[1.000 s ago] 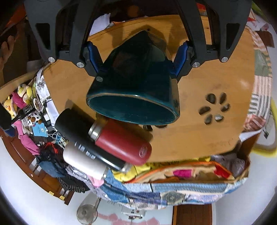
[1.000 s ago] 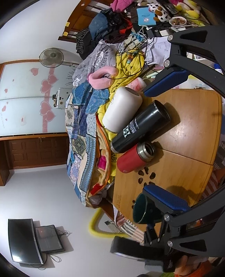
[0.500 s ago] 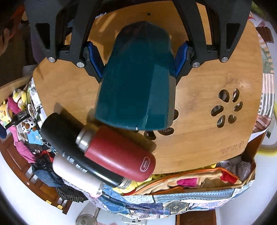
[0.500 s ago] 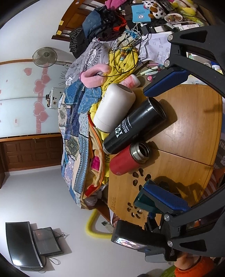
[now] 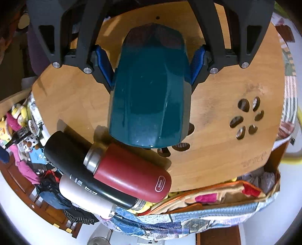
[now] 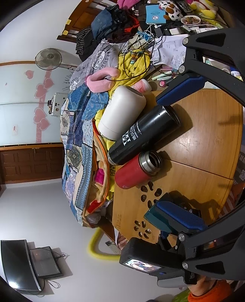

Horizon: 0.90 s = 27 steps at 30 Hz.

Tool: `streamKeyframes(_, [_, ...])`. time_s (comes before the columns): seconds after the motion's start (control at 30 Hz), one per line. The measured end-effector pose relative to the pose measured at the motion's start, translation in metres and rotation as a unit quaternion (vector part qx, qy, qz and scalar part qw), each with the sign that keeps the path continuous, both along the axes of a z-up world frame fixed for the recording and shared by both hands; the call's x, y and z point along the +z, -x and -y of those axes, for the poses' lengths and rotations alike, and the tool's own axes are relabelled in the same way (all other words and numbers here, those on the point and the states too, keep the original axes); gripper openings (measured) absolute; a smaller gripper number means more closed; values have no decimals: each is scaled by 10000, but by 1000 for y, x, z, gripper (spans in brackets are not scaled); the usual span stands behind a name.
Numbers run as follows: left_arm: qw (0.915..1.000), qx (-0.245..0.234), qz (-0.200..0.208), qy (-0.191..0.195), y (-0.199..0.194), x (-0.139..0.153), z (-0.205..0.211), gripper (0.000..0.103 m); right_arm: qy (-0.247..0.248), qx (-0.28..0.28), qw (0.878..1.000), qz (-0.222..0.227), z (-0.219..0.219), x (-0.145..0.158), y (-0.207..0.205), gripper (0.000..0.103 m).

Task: Flip cup upright
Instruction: 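Lower the green mug onto the table and open the left gripper, then reach the right gripper to the mug lying on its side and grasp it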

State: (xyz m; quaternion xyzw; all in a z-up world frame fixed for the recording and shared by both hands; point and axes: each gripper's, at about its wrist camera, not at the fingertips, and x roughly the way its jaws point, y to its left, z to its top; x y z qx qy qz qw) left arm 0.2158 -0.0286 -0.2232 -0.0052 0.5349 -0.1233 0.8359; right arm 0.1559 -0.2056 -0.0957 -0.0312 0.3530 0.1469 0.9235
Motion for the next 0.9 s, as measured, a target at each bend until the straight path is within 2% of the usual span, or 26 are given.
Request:
streamKeyframes(0.13, [9999,10,42,158,6,11,-8,71,34,46,10000,30,-5,5,3,101])
streamKeyframes(0.33, [9991,11,414,126,29,36,-23,71,-16,271,9996,-31,-17,11,7,101])
streamKeyframes(0.43, [9979,189,598,185,44,48,-42,71,-111,439,9988,-207,-25,9,7,101])
streamKeyframes(0.57, [9946,564,866,-71,62,57,-72,71,-383,743,9939,-716,-41,-5,0,101])
streamKeyframes(0.67, [9906,830,1042,-300,73,60,-96,71,-638,912,9857,-1267,-56,-23,-10,101])
streamKeyframes(0.77, [9880,1076,1081,-256,80,59,-118,71,-991,1030,9713,-1903,-70,-46,-23,101])
streamKeyframes(0.9, [9851,1335,1074,-145,87,55,-141,71,-1220,1074,9557,-2454,-85,-66,-33,101])
